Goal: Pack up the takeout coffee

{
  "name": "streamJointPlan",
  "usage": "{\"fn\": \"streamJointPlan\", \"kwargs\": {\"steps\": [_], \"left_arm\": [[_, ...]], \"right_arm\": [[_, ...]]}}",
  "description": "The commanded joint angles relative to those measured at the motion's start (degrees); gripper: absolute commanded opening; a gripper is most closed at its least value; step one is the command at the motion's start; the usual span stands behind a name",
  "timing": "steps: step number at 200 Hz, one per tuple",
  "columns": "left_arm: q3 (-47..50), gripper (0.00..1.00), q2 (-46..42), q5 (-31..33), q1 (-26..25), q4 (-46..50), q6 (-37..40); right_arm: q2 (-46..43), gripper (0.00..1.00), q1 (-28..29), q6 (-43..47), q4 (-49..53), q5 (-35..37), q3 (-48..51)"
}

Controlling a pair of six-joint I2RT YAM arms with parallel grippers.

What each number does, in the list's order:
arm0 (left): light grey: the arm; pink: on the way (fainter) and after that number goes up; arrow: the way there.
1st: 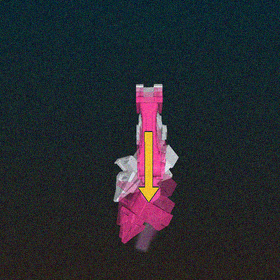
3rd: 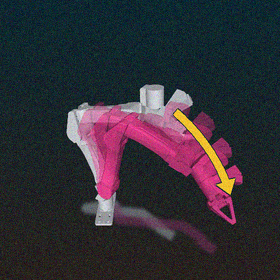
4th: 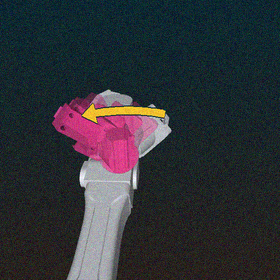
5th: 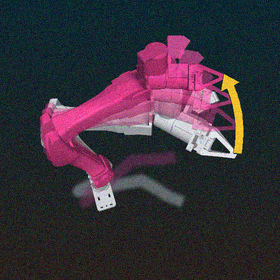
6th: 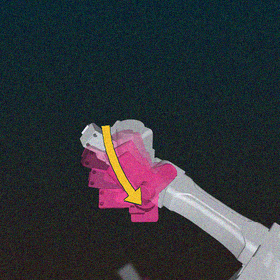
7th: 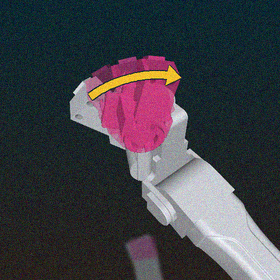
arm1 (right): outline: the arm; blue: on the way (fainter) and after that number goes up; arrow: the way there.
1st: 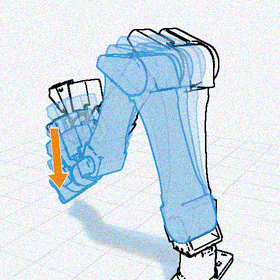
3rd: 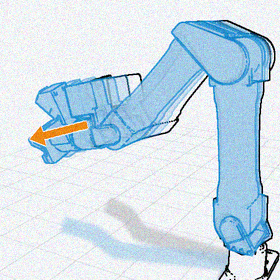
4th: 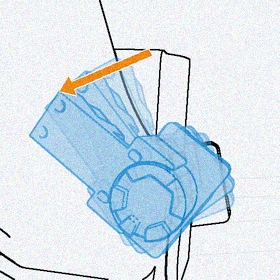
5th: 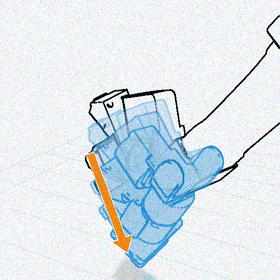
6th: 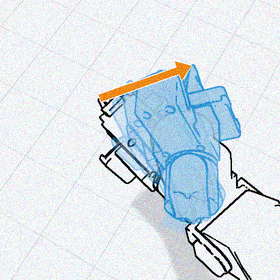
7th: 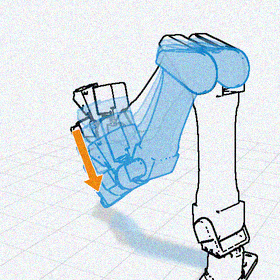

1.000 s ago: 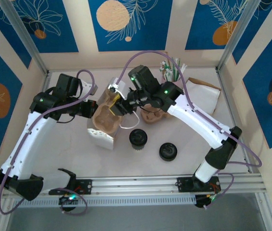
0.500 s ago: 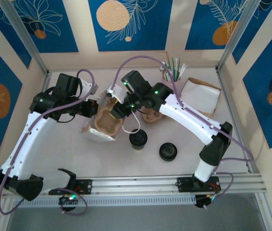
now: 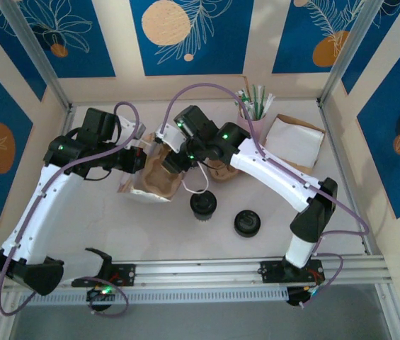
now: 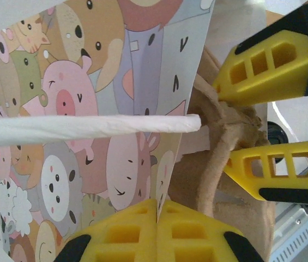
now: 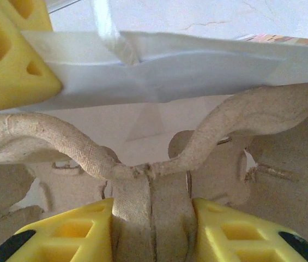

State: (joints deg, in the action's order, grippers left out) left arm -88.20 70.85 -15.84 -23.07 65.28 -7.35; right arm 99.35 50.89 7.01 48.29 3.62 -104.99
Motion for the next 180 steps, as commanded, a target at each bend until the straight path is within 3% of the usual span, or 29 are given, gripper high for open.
{"fn": "streamJointPlan", "kwargs": {"steps": [1, 60, 111, 180], "left_arm": [[-0.2, 0.00, 0.5, -4.2, -0.6, 0.3, -0.2], [0.0, 0.00, 0.5, -5.6, -0.6, 0.5, -0.9], [1.1, 0.00, 0.5, -5.7, -0.6, -0.1, -1.1], [4.1, 0.00, -0.7, -5.7, 0.0, -6.1, -4.3]], "right_arm": [[0.1, 0.37, -0.4, -0.9, -0.2, 2.9, -2.1], [0.4, 0.38, -1.4, -2.2, 0.8, 2.9, -2.7], [-1.2, 0.38, -4.5, -5.3, -0.1, -1.4, -1.2], [0.5, 0.38, -1.0, -2.7, -0.4, -0.2, 0.4]]}}
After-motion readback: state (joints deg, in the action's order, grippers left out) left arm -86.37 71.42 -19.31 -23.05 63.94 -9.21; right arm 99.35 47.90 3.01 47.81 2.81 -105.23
